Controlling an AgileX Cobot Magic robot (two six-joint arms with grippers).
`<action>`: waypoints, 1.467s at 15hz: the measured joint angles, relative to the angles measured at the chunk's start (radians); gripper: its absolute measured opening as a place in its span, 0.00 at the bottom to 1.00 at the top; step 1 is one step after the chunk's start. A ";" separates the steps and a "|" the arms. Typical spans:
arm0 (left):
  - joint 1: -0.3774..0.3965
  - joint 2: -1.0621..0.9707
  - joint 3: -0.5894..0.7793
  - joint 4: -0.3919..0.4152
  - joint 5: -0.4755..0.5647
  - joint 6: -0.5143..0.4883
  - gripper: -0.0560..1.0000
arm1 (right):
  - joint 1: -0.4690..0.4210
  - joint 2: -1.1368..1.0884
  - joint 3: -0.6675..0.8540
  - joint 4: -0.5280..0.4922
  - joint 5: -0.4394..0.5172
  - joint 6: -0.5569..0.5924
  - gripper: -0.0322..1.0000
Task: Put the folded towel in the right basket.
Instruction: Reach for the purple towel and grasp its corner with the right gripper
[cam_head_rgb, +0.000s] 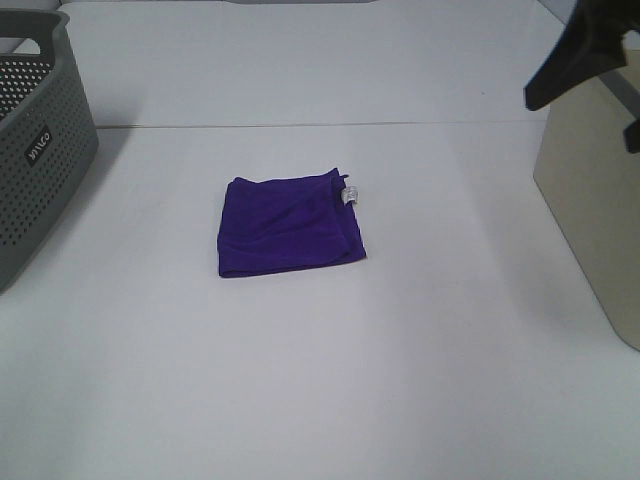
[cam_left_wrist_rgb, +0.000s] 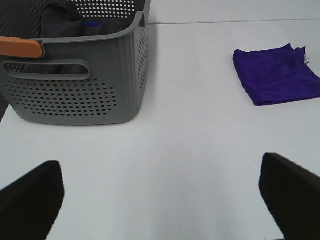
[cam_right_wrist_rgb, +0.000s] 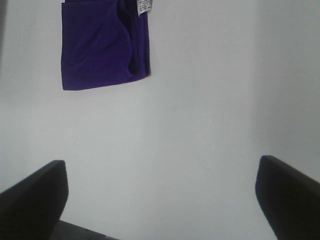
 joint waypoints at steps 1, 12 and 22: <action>0.000 0.000 0.000 0.000 0.000 0.000 0.99 | 0.046 0.082 -0.041 0.003 -0.028 -0.001 0.98; 0.000 0.000 0.000 0.000 0.000 0.000 0.99 | 0.201 0.830 -0.534 0.163 -0.149 -0.030 0.97; 0.000 0.000 0.000 0.000 0.000 0.000 0.99 | 0.201 0.966 -0.581 0.273 -0.155 -0.104 0.96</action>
